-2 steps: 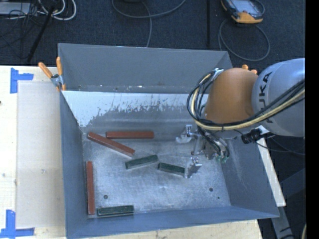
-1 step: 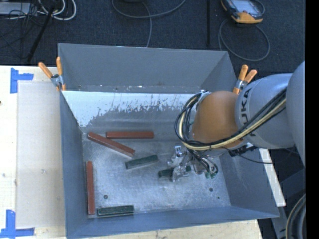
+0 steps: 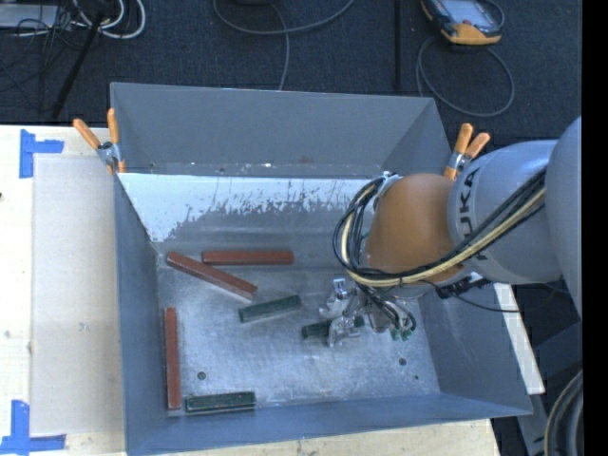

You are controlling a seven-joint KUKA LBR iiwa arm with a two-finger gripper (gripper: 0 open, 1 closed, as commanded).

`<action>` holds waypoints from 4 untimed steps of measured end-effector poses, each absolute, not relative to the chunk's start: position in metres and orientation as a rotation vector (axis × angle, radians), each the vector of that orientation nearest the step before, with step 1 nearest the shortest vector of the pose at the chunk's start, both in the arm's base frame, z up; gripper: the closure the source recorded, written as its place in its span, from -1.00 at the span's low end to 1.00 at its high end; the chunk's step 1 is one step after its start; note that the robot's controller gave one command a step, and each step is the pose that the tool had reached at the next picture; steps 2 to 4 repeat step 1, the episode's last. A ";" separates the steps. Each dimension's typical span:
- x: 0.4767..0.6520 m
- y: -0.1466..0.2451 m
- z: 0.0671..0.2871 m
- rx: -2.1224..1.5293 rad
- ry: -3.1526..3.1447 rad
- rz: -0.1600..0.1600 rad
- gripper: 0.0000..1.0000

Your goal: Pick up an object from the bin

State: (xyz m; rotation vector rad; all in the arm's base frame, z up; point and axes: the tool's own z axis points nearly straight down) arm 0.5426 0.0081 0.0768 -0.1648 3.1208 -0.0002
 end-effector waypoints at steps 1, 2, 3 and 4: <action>0.533 -0.019 0.202 -0.084 3.140 0.000 1.00; 0.533 -0.019 0.202 -0.084 3.140 0.000 1.00; 0.533 -0.019 0.202 -0.084 3.140 0.000 1.00; 0.533 -0.019 0.202 -0.084 3.140 0.000 1.00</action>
Offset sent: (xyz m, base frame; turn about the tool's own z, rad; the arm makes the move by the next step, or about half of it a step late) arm 0.0000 0.0000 0.0000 0.0000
